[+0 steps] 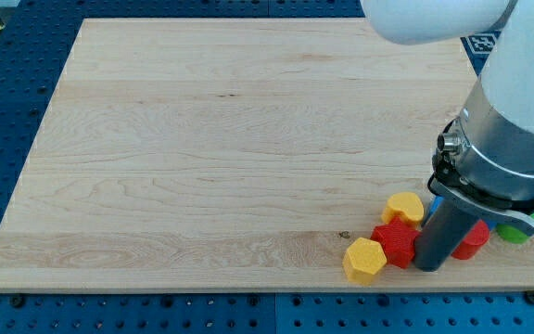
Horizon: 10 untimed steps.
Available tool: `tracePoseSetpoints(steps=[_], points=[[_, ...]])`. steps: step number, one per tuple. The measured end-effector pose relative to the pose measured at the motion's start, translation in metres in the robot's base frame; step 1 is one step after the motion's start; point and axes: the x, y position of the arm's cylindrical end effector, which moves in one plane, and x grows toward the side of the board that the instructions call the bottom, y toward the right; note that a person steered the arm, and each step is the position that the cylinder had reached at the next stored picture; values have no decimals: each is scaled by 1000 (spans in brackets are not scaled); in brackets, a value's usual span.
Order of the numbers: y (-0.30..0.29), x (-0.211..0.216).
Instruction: Separate the yellow hexagon from the red star
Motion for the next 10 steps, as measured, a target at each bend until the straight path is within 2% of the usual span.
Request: tracePoseSetpoints(steps=[3, 6, 8, 10], points=[[-7, 16], [-73, 3], [-96, -8], [-99, 17]])
